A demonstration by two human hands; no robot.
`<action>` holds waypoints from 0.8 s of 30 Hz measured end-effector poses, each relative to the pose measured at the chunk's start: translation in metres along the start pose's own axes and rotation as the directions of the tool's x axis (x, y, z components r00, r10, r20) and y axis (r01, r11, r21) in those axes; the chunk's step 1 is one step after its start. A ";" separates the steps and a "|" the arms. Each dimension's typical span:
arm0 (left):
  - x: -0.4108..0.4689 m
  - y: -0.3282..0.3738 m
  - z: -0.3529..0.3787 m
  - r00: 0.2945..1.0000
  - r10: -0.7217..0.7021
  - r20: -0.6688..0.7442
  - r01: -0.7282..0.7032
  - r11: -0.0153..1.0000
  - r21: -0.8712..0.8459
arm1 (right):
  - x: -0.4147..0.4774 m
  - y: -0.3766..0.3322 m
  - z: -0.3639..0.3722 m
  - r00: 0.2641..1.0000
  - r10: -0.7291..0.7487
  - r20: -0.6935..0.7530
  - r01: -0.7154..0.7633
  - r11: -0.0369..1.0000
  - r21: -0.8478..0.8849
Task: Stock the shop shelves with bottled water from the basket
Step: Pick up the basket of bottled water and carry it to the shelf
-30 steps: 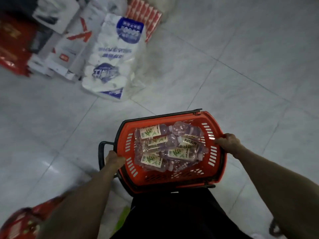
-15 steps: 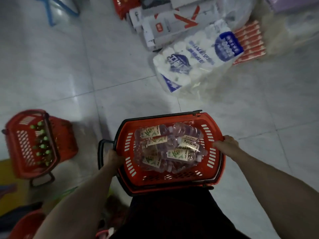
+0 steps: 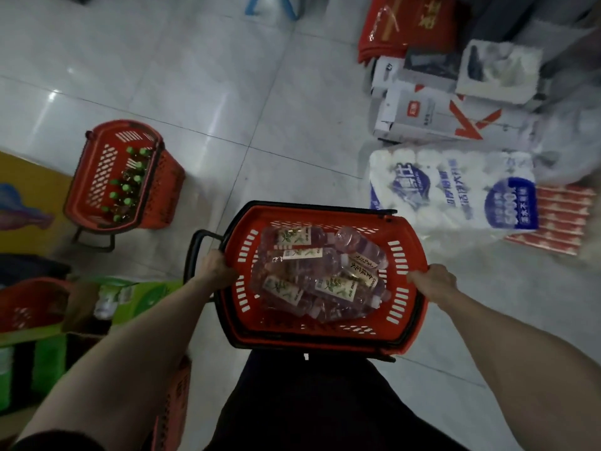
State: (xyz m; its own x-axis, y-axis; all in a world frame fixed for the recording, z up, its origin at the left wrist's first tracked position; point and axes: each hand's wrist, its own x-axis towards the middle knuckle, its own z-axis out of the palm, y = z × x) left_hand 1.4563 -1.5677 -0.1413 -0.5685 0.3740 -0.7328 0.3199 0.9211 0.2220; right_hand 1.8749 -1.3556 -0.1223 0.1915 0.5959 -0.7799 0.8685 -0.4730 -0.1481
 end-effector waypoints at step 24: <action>0.246 0.136 -0.248 0.997 -0.071 0.043 0.065 0.990 0.127 | 0.081 -0.353 -0.019 0.999 -0.023 -0.035 0.017 0.988 -0.153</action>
State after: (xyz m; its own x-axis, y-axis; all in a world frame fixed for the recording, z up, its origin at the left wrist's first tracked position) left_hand 1.1718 -1.3232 -0.1320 -0.5565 0.3024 -0.7739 0.3760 0.9222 0.0900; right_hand 1.5926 -1.1279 -0.1214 0.1874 0.6293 -0.7543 0.9313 -0.3579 -0.0672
